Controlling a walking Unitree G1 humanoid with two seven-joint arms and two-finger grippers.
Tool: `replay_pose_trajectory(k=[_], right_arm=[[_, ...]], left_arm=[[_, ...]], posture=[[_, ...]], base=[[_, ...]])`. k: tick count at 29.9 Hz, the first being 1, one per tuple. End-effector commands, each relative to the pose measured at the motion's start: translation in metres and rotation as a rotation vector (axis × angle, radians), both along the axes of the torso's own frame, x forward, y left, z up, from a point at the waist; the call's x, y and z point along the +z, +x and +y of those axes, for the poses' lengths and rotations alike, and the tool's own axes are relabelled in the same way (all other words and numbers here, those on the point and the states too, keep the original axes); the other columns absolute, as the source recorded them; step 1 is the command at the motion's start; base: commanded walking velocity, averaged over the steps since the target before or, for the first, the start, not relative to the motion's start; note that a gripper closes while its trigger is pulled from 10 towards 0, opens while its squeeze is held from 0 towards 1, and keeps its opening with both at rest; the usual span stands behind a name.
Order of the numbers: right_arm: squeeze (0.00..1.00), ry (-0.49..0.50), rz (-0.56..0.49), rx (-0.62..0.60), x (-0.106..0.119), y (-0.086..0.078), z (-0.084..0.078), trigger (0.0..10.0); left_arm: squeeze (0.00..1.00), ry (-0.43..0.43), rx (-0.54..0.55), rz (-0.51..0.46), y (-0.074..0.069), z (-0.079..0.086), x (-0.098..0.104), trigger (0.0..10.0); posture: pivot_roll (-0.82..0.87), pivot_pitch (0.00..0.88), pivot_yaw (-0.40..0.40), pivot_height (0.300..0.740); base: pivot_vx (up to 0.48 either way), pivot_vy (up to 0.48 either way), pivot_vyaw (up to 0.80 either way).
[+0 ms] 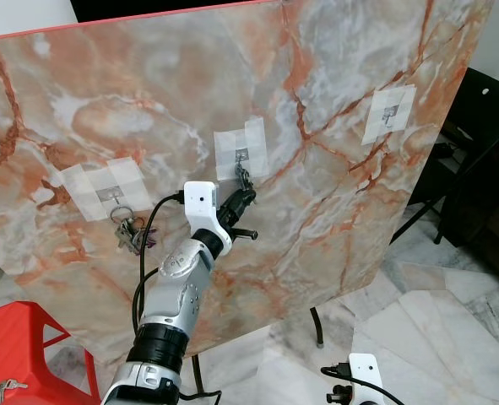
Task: Hang keys on a hook
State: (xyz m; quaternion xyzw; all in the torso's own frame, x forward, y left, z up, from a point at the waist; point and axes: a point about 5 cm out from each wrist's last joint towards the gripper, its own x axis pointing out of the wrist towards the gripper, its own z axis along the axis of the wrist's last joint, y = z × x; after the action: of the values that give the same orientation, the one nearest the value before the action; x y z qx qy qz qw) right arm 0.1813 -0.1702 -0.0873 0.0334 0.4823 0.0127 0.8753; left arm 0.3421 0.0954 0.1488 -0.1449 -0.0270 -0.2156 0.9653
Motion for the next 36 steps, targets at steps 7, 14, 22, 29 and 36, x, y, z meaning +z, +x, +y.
replay_pose_trajectory(k=[7,14,22,29,36], right_arm=[[0.0,0.005,0.0,-0.006,0.0003,0.0009,0.0008,10.0],[0.0,0.006,0.0,-0.007,0.0003,0.001,0.0009,10.0],[0.0,0.006,0.0,-0.007,0.0004,0.001,0.0008,10.0],[0.0,0.006,0.0,-0.008,0.0004,0.0011,0.0008,10.0],[0.0,0.008,0.0,-0.009,0.0003,0.0008,0.0009,10.0]], left_arm=[[0.0,-0.01,-0.013,0.014,-0.0044,0.0016,-0.0014,10.0],[0.0,-0.01,-0.024,0.025,-0.0065,0.0004,-0.004,10.0],[0.0,-0.016,-0.027,0.034,-0.0065,-0.0005,-0.0055,10.0],[1.0,-0.007,-0.036,0.035,-0.008,-0.0011,-0.0065,10.0],[1.0,0.001,-0.055,0.036,-0.0098,-0.0018,-0.008,10.0]], posture=[[0.0,0.0,-0.011,0.74],[0.0,0.0,-0.011,0.74],[0.0,0.0,-0.011,0.74],[0.0,0.0,-0.011,0.74],[0.0,0.0,-0.011,0.74]], base=[[0.0,0.0,0.0],[0.0,0.0,0.0],[0.0,0.0,0.0],[0.0,0.0,0.0],[0.0,0.0,0.0]])
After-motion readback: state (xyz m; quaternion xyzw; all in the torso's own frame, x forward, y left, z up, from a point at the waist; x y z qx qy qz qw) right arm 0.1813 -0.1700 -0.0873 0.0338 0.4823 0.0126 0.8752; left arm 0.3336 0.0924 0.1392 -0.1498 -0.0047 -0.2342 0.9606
